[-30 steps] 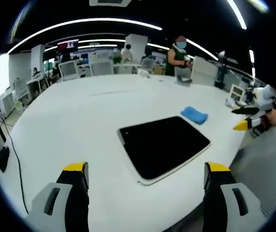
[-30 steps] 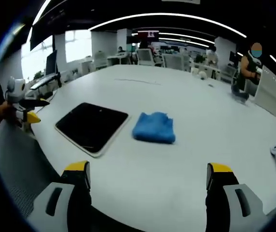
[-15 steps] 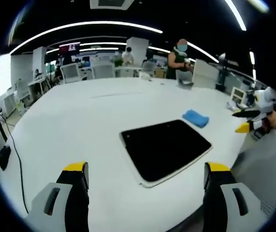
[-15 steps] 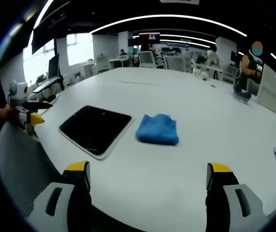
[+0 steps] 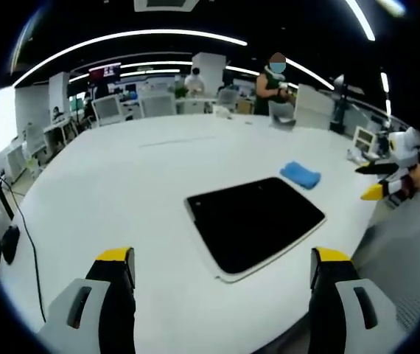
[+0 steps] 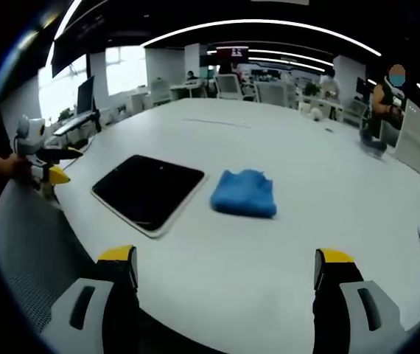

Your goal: Wipe the mirror surface with the cleaning cloth until all visible marks leave the cleaned area.

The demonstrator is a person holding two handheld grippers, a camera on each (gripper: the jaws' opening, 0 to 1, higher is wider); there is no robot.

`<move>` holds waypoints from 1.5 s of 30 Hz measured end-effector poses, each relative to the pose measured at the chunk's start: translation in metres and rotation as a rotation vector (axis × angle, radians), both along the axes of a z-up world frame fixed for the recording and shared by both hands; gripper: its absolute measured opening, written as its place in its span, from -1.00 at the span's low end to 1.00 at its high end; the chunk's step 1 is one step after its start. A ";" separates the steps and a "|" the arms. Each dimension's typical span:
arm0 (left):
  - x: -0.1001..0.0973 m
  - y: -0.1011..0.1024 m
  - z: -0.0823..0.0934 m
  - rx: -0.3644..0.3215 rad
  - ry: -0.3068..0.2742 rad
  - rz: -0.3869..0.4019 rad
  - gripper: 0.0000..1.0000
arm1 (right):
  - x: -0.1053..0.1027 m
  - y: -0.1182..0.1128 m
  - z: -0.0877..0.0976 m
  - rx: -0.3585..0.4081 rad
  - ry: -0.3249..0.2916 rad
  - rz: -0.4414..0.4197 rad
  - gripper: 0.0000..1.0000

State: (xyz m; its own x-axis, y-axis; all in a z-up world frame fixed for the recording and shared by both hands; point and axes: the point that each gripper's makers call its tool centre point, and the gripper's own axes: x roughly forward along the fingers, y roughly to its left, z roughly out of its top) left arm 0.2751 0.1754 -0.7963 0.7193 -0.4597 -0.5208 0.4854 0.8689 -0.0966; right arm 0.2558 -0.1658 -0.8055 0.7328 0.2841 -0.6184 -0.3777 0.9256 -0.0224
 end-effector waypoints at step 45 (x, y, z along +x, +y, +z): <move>-0.001 -0.005 0.000 0.037 -0.017 -0.035 0.99 | -0.004 0.001 -0.006 -0.021 0.034 0.030 0.97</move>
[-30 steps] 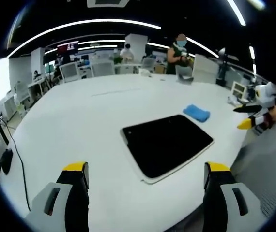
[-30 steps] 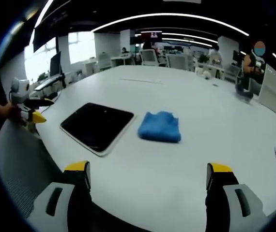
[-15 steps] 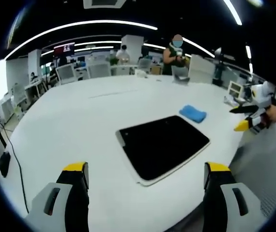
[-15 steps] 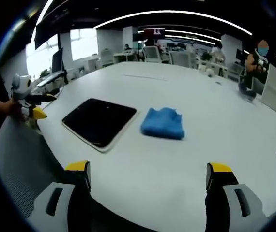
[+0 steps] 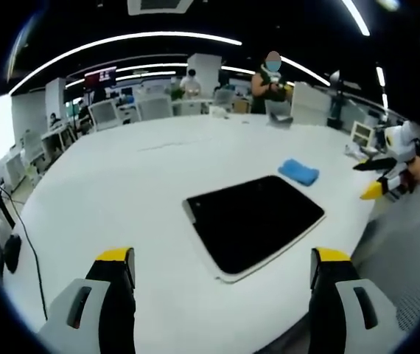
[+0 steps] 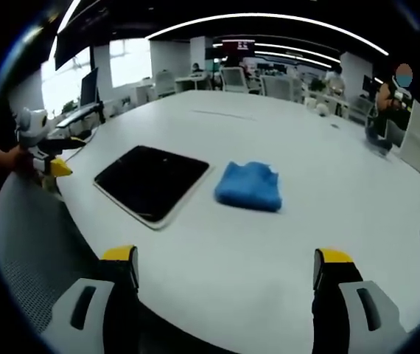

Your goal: Wipe the mirror surface with the cleaning cloth until all visible marks leave the cleaned area.

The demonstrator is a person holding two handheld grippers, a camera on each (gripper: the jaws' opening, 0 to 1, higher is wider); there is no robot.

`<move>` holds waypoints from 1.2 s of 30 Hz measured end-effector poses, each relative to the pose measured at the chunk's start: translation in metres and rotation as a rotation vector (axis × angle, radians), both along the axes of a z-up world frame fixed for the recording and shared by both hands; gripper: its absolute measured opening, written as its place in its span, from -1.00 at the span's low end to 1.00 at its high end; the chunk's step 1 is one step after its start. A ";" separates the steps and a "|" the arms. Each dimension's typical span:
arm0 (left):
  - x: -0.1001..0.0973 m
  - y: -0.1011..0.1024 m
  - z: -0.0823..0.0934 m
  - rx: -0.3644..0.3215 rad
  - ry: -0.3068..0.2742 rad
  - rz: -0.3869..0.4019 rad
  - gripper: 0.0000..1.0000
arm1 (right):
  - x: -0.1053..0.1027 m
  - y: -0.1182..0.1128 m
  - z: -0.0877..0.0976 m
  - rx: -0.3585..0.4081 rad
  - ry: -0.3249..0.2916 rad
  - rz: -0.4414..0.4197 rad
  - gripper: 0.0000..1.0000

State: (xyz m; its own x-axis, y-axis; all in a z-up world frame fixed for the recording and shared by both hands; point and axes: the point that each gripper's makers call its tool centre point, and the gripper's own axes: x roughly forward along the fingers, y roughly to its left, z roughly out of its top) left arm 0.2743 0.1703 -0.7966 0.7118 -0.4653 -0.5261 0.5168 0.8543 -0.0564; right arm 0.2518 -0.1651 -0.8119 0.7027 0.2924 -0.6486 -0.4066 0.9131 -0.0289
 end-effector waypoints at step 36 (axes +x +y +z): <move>0.000 -0.003 0.001 0.020 -0.007 -0.014 0.99 | 0.134 0.016 0.019 0.024 -0.029 -0.026 0.09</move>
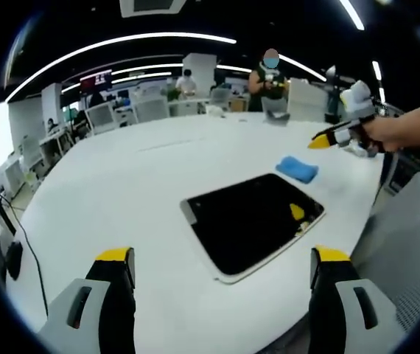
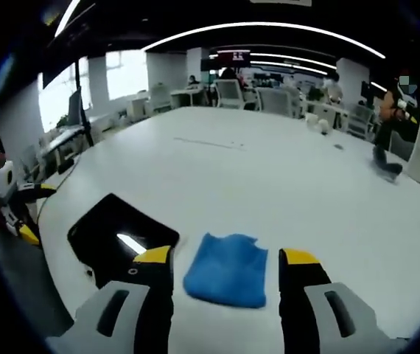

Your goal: Wipe the mirror surface with the cleaning cloth until all visible marks leave the cleaned area.

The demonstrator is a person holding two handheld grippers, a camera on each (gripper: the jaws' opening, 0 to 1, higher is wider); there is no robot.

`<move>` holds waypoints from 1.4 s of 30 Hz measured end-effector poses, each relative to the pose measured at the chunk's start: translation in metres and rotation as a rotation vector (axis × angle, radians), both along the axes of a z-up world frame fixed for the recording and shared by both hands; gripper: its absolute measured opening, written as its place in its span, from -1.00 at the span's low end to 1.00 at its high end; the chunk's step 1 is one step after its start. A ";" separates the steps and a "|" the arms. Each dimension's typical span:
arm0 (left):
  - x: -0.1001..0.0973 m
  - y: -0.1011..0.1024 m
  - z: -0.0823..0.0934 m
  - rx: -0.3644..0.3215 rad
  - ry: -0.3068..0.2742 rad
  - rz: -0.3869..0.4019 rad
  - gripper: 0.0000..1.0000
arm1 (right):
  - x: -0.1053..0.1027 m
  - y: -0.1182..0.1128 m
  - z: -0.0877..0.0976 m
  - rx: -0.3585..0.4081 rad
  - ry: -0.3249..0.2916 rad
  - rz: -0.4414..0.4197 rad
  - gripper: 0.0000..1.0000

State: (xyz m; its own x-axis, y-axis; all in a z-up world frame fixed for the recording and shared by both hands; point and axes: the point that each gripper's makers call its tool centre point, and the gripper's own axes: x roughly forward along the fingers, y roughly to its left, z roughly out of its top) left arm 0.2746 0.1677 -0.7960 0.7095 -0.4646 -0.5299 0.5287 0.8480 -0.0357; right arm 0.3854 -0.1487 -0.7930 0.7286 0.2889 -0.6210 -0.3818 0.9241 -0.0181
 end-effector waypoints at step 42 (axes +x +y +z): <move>0.000 -0.003 -0.008 -0.015 0.039 -0.003 0.98 | 0.020 0.002 -0.066 -0.028 0.276 -0.165 -0.86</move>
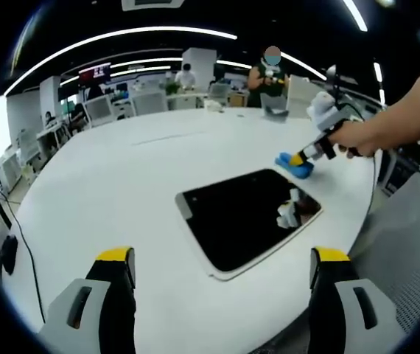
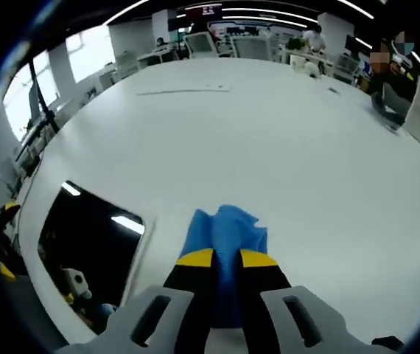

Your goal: Wipe the mirror surface with the cleaning cloth until all visible marks leave the cleaned area.

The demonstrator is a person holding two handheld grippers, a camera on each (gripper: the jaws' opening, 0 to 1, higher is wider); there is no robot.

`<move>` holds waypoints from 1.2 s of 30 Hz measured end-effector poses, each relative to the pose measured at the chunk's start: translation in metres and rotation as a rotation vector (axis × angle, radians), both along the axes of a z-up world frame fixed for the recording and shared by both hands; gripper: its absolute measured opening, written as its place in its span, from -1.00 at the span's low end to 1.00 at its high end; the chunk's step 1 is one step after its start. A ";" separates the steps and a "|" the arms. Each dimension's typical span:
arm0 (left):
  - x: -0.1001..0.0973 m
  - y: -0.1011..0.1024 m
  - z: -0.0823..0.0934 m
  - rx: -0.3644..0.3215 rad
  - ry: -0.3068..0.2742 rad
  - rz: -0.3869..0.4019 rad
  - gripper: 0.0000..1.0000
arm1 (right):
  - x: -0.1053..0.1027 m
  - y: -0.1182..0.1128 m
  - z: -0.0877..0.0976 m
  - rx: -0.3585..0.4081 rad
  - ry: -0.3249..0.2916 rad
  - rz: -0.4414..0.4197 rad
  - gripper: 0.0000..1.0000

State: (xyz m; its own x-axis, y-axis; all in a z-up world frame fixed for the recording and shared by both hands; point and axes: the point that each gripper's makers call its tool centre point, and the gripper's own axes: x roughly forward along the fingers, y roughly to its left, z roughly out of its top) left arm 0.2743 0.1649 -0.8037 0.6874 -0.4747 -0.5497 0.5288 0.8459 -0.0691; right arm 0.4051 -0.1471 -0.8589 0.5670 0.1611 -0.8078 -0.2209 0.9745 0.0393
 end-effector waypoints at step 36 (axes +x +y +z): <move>-0.002 0.002 0.002 -0.002 0.006 0.009 0.98 | -0.004 0.030 0.021 0.125 0.047 -0.099 -0.87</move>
